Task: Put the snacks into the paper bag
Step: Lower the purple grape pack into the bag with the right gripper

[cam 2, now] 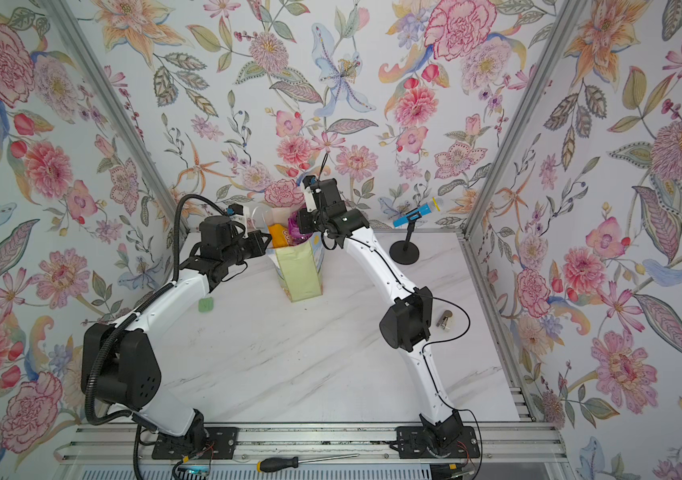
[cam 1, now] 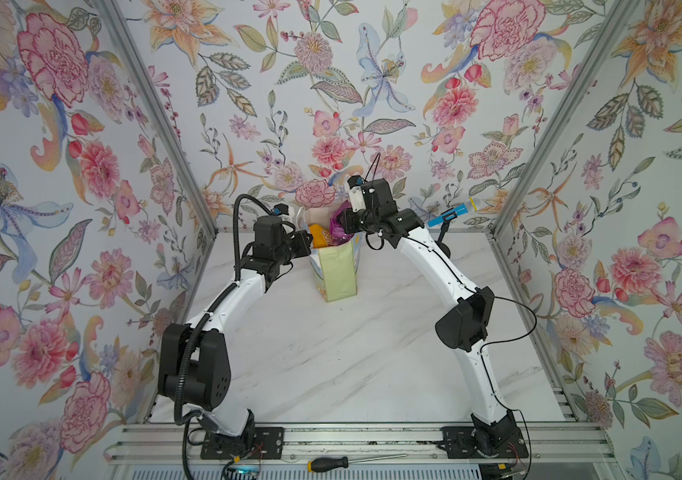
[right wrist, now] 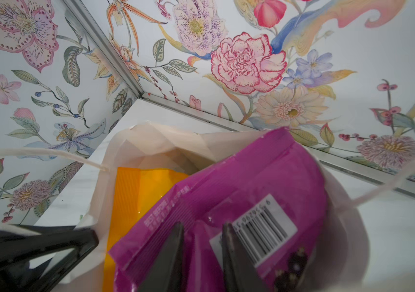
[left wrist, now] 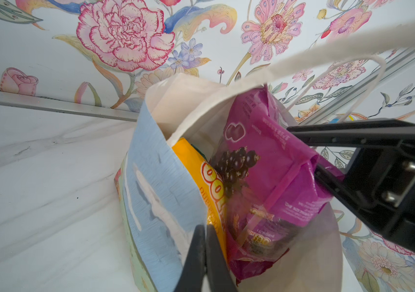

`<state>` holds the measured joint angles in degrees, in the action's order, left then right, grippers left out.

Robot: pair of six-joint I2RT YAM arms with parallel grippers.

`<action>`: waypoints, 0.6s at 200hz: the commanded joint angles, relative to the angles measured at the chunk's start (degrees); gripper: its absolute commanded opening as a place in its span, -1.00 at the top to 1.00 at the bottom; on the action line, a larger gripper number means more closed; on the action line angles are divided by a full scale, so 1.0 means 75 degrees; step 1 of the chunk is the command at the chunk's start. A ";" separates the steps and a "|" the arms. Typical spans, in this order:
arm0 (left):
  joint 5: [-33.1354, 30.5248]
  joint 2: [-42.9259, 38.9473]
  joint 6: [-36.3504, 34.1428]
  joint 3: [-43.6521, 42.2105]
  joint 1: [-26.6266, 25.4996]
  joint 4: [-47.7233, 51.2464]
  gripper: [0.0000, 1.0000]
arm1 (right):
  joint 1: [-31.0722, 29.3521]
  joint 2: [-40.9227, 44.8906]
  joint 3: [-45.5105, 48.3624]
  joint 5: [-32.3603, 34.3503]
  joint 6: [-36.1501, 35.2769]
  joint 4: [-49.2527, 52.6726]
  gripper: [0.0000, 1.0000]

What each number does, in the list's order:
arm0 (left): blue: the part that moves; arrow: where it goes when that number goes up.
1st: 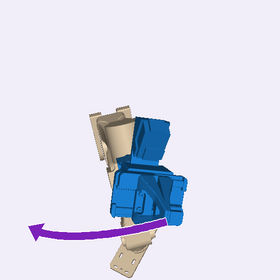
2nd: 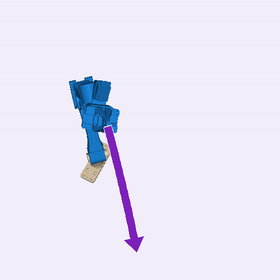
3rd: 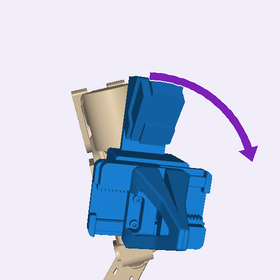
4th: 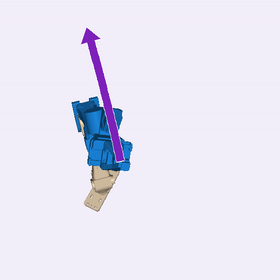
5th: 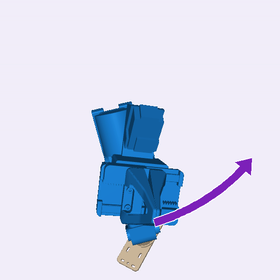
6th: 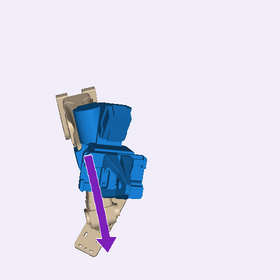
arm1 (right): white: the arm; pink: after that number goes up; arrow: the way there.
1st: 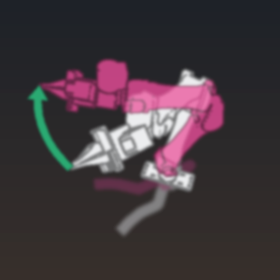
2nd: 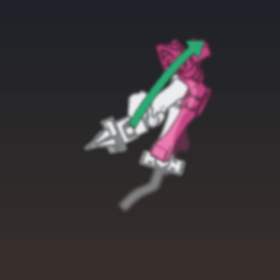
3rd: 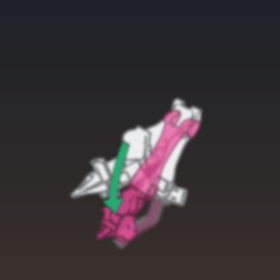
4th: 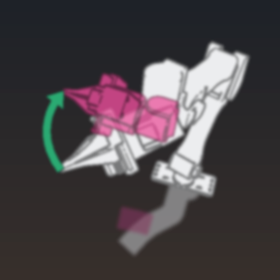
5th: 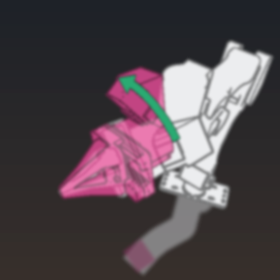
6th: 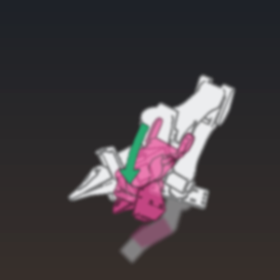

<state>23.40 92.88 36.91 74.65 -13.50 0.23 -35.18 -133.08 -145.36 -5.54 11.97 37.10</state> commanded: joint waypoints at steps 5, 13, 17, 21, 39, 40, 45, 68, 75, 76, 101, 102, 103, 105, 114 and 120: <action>0.0290 -0.0384 -0.0034 0.0463 0.0006 -0.0353 1.00 | -0.0207 -0.0069 0.0193 0.0269 -0.0255 0.0627 0.46; 0.0290 -0.0384 -0.0034 0.0465 -0.0001 -0.0370 1.00 | -0.0200 -0.0080 0.0334 0.0313 -0.0231 0.0653 0.46; 0.0290 -0.0384 -0.0034 0.0477 -0.0004 -0.0366 1.00 | -0.0207 -0.0087 0.0391 0.0355 -0.0248 0.0671 0.46; 0.0296 -0.0384 -0.0034 0.0476 -0.0001 -0.0370 1.00 | -0.0204 -0.0091 0.0443 0.0399 -0.0260 0.0700 0.46; 0.0326 -0.0384 -0.0022 0.0516 0.0004 -0.0406 1.00 | -0.0207 -0.0169 0.0598 0.0449 -0.0252 0.0812 0.46; 0.0332 -0.0384 -0.0022 0.0520 0.0005 -0.0406 1.00 | -0.0208 -0.0178 0.0603 0.0453 -0.0244 0.0815 0.46; 0.0337 -0.0378 -0.0022 0.0533 -0.0004 -0.0414 1.00 | -0.0399 -0.0194 0.0627 0.0447 -0.0226 0.0845 0.46; 0.0372 -0.0338 -0.0022 0.0605 0.0006 -0.0402 1.00 | -0.0405 -0.0221 0.0817 0.0493 -0.0173 0.0889 0.43; 0.0372 -0.0337 -0.0023 0.0625 -0.0002 -0.0409 1.00 | -0.0389 -0.0232 0.0841 0.0484 -0.0149 0.0883 0.40; 0.0372 -0.0337 -0.0022 0.0627 0.0002 -0.0413 1.00 | -0.0387 -0.0233 0.0842 0.0482 -0.0146 0.0880 0.40; 0.0394 -0.0323 -0.0010 0.0635 -0.0007 -0.0403 1.00 | -0.0302 -0.0269 0.0675 0.0144 0.0036 0.0888 0.32; 0.0401 -0.0324 -0.0010 0.0637 -0.0006 -0.0404 1.00 | -0.0302 -0.0268 0.0665 0.0113 0.0052 0.0888 0.32; 0.0404 -0.0319 -0.0010 0.0639 0.0000 -0.0399 1.00 | -0.0302 -0.0262 0.0654 0.0092 0.0066 0.0889 0.31; 0.0407 -0.0325 -0.0005 0.0639 -0.0001 -0.0404 1.00 | -0.0296 -0.0258 0.0628 0.0041 0.0086 0.0883 0.30; 0.0419 -0.0343 -0.0009 0.0639 -0.0003 -0.0405 1.00 | -0.0293 -0.0200 0.0537 -0.0156 0.0138 0.0875 0.25; 0.0408 -0.0358 -0.0022 0.0615 0.0006 -0.0408 1.00 | -0.0084 -0.0148 0.0450 -0.0237 0.0140 0.0877 0.22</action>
<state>23.51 92.88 36.91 75.44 -13.50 2.11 -37.10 -133.08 -141.64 -2.92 11.81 36.73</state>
